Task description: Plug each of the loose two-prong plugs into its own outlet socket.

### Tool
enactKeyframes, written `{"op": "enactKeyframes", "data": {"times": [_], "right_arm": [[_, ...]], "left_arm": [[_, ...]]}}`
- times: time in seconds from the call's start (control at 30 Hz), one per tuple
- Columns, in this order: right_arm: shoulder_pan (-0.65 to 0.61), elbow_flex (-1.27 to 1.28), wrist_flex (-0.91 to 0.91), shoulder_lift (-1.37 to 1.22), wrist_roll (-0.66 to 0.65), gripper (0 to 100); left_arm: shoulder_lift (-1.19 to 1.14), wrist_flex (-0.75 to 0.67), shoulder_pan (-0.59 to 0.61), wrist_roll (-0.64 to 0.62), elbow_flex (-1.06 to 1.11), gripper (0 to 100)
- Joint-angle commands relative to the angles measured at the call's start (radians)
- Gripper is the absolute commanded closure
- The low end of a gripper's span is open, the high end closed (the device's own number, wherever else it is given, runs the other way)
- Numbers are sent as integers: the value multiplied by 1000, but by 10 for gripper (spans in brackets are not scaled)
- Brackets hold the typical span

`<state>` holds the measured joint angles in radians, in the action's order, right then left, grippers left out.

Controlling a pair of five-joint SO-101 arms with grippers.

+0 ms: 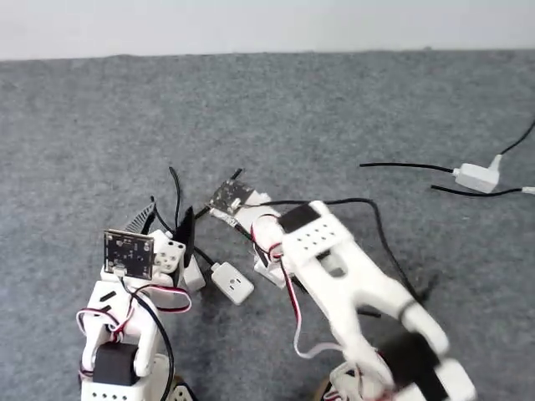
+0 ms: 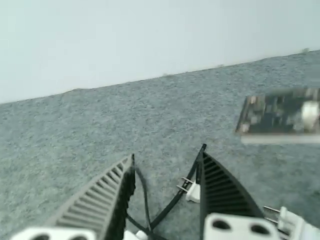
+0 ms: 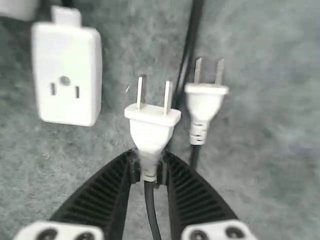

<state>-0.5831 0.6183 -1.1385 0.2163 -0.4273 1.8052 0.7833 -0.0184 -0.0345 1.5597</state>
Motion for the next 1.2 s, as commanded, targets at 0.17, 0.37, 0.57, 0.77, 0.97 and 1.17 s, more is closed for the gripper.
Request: {"op": "enactKeyframes", "data": {"times": [0.17, 0.37, 0.57, 0.77, 0.97, 1.17], "right_arm": [[-31, -87, -136, 280, -25, 991], [-131, -212, -243, 285, -28, 991], [-188, -230, -262, 283, -48, 991], [-186, -233, -268, 292, -49, 991], [-185, -242, -289, 292, -78, 991], [-191, -350, -361, 292, -80, 991]], "left_arm": [[15, 54, -97, 14, -73, 793], [15, 150, -110, 14, -142, 793], [15, 153, -183, 14, -151, 793], [15, 153, -192, 14, -148, 793], [15, 173, -192, 14, -147, 793], [15, 167, -192, 17, -110, 793]]}}
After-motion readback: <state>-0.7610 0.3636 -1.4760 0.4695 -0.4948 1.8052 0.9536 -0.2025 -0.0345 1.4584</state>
